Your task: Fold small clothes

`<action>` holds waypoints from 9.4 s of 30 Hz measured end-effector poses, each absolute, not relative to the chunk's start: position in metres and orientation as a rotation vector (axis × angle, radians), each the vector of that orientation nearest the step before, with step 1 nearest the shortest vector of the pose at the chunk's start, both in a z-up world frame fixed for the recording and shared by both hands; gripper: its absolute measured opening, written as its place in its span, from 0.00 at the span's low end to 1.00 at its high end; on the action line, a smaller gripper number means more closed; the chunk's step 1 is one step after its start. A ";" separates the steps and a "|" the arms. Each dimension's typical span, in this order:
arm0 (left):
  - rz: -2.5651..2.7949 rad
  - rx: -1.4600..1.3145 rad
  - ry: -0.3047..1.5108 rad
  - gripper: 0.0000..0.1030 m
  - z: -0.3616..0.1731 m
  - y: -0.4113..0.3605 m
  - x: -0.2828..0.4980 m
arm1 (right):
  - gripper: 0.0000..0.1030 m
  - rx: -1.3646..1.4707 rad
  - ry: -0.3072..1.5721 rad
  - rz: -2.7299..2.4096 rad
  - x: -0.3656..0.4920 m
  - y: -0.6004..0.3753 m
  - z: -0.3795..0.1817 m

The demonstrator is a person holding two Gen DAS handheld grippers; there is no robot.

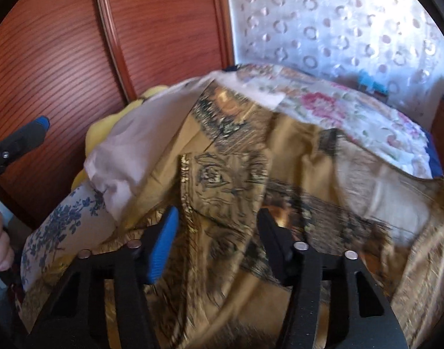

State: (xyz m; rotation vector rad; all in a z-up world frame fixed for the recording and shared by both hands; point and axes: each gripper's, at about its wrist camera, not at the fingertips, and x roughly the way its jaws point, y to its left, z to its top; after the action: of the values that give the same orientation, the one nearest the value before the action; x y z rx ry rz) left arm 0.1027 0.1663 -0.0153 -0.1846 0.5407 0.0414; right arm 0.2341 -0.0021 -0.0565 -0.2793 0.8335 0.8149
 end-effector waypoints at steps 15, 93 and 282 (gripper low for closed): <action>0.004 -0.105 0.582 0.49 -0.022 0.161 0.104 | 0.04 -0.295 0.806 0.743 0.244 -0.024 -0.058; -0.497 0.123 0.813 0.53 -0.030 -0.083 0.211 | 0.04 -0.044 0.748 0.280 0.237 -0.373 0.035; -0.138 0.021 0.604 0.11 -0.049 0.096 -0.073 | 0.02 -0.120 0.772 0.391 0.004 -0.398 -0.022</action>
State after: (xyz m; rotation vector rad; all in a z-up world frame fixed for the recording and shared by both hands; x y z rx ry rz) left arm -0.0727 0.0958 -0.0490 0.0212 0.6039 -0.1376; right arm 0.0040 -0.3985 -0.0221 -0.1195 0.7721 0.3906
